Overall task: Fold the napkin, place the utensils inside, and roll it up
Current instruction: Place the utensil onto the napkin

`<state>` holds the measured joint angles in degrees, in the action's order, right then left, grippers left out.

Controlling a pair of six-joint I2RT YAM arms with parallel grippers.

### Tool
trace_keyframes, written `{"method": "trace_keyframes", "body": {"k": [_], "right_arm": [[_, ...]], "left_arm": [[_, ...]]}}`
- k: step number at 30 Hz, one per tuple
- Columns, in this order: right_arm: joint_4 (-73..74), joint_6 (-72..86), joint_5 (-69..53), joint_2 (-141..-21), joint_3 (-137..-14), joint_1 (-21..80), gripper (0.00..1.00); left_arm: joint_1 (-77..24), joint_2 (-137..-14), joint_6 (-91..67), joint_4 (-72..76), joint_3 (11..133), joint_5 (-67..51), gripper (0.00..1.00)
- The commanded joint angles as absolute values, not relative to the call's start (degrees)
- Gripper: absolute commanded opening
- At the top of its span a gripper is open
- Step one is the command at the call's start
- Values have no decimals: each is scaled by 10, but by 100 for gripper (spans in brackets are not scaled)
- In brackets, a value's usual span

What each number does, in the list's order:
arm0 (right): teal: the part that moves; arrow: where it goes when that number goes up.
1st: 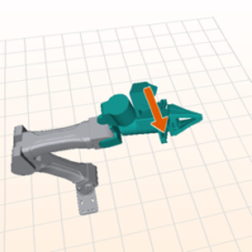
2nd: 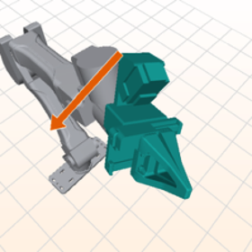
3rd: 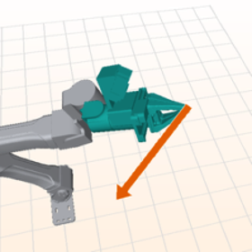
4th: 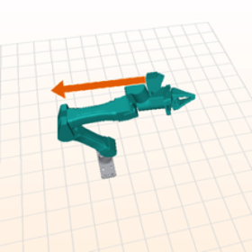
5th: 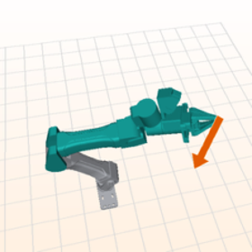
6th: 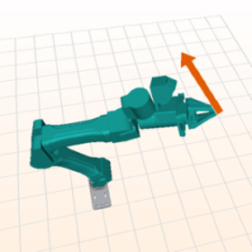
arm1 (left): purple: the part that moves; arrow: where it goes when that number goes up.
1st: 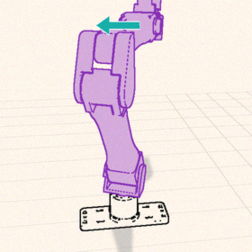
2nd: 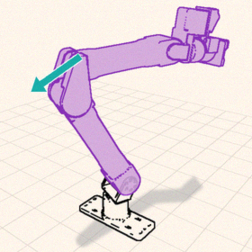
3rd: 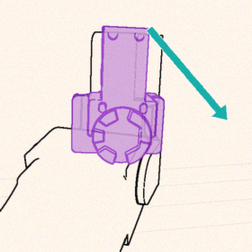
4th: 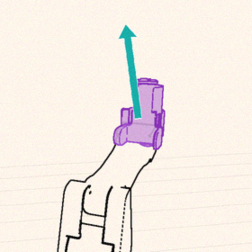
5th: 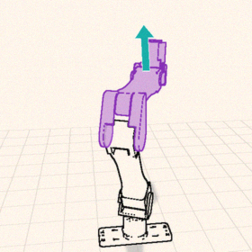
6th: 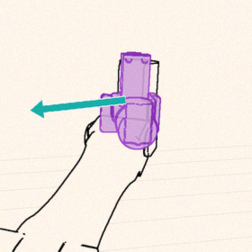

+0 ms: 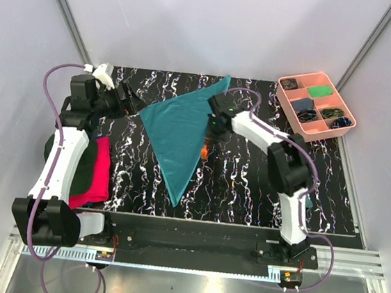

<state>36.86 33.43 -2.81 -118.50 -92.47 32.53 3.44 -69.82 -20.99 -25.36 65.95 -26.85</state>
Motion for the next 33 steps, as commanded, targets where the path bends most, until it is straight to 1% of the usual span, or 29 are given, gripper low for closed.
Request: {"method": "trace_keyframes", "body": {"k": [1,5,17,20,31,32,33], "right_arm": [[412,359,-46,-1258,-1049,356,0],[440,363,-49,-1330,-1148,360,0],[537,381,-11,-1441,-1322,360,0],[553,382,-3,-1450,-1341,359,0],[562,387,-3,-1466,-1351,343,0],[562,384,-4,-1467,-1353,343,3],[562,381,-6,-1468,-1355,343,9]], "left_arm": [[33,-693,-210,-222,655,-284,91],[33,-693,-210,-221,656,-286,91],[33,-689,-213,-221,656,-292,91],[33,-689,-213,-220,655,-294,91],[34,-686,-215,-218,655,-298,91],[33,-686,-215,-219,655,-298,91],[33,-686,-215,-218,655,-298,91]]}}
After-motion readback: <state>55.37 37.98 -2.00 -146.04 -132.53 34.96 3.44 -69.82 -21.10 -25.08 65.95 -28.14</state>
